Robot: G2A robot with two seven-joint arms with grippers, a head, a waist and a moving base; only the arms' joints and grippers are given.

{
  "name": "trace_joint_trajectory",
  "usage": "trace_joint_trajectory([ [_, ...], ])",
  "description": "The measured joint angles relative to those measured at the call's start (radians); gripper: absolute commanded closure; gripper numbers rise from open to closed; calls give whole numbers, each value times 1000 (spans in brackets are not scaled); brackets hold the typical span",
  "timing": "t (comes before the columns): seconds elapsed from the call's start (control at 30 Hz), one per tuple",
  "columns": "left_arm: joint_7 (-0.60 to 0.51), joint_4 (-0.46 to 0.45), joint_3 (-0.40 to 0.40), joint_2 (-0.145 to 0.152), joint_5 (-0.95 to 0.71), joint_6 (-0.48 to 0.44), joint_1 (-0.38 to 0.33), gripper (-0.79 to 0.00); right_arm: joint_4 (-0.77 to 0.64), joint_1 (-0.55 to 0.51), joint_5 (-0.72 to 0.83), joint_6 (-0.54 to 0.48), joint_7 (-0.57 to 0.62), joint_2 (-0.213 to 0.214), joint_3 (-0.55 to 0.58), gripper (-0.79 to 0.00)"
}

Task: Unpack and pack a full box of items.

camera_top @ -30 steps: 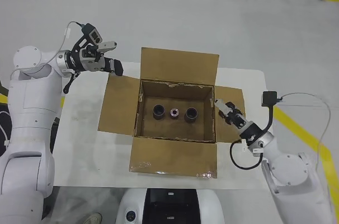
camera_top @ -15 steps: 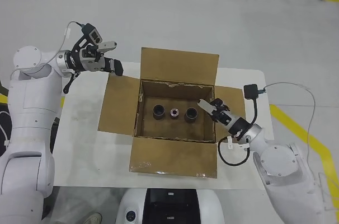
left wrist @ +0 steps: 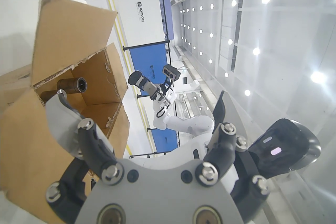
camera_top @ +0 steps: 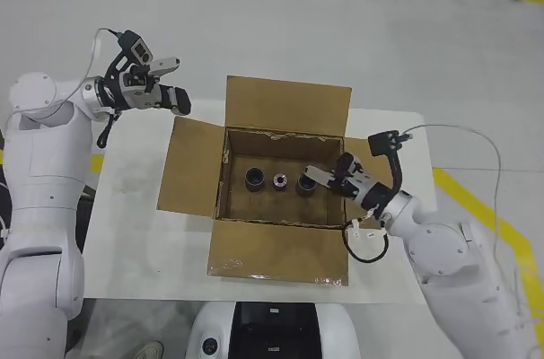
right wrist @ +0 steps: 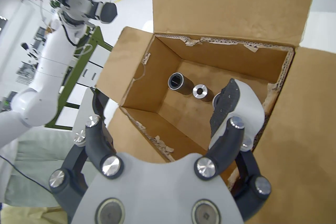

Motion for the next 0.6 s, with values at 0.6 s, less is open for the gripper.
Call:
trace_joint_trajectory([
  [0.6,0,-43,-105,35,-35,19,54,-785,234,340,-237,-201,274,-18,-233,-785],
])
